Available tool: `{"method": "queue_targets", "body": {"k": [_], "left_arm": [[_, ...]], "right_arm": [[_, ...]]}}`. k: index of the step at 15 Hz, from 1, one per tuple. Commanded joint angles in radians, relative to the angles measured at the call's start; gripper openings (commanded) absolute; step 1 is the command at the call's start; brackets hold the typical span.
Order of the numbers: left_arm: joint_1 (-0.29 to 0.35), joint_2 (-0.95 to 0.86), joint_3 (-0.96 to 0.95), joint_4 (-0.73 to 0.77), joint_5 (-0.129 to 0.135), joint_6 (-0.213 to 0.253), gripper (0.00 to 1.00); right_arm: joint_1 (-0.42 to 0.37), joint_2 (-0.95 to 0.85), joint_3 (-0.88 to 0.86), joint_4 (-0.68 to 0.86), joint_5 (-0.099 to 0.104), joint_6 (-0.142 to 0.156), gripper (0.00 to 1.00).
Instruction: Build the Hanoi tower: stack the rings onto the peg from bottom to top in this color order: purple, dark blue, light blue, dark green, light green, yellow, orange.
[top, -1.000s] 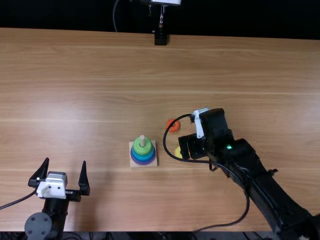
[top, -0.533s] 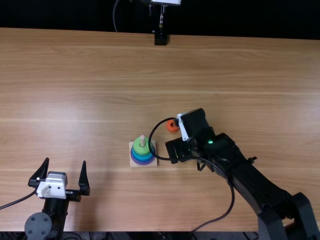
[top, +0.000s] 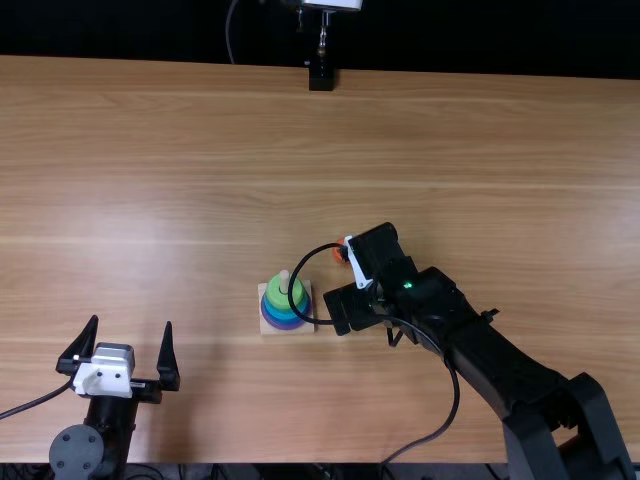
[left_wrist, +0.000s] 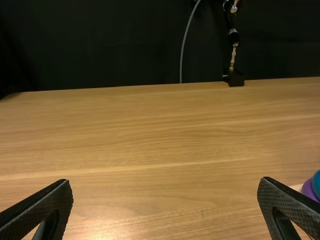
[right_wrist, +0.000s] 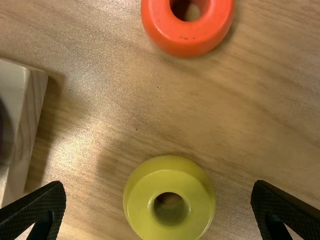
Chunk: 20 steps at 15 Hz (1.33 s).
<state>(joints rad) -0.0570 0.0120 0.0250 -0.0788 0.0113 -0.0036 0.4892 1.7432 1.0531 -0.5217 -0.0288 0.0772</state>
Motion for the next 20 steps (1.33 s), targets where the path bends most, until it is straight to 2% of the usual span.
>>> {"method": "queue_targets", "body": {"k": [1, 8, 10, 13, 14, 16, 19, 20], "left_arm": [[0.002, -0.012, -0.025, -0.006, 0.005, 0.005, 1.00], [0.002, -0.012, -0.025, -0.004, 0.005, 0.005, 1.00], [0.002, -0.012, -0.025, -0.006, 0.005, 0.005, 1.00], [0.002, -0.012, -0.025, -0.006, 0.005, 0.005, 1.00], [0.002, -0.012, -0.025, -0.006, 0.005, 0.005, 1.00], [0.002, -0.012, -0.025, -0.006, 0.005, 0.005, 1.00], [0.002, -0.012, -0.025, -0.006, 0.005, 0.005, 1.00], [0.002, -0.012, -0.025, -0.004, 0.005, 0.005, 1.00]], "right_arm": [[0.002, 0.033, 0.016, 0.000, 0.010, 0.009, 1.00], [0.002, 0.039, 0.008, -0.002, 0.009, 0.007, 1.00], [0.002, 0.039, 0.005, -0.002, 0.007, 0.007, 0.80], [0.002, 0.039, 0.004, -0.002, 0.007, 0.007, 0.33], [0.002, 0.039, 0.004, -0.006, 0.007, 0.006, 0.25], [0.003, 0.039, 0.004, -0.067, 0.007, 0.000, 0.20], [0.003, 0.039, 0.002, -0.096, 0.007, -0.004, 0.00], [0.002, 0.039, 0.004, -0.094, 0.009, -0.004, 0.00]]}}
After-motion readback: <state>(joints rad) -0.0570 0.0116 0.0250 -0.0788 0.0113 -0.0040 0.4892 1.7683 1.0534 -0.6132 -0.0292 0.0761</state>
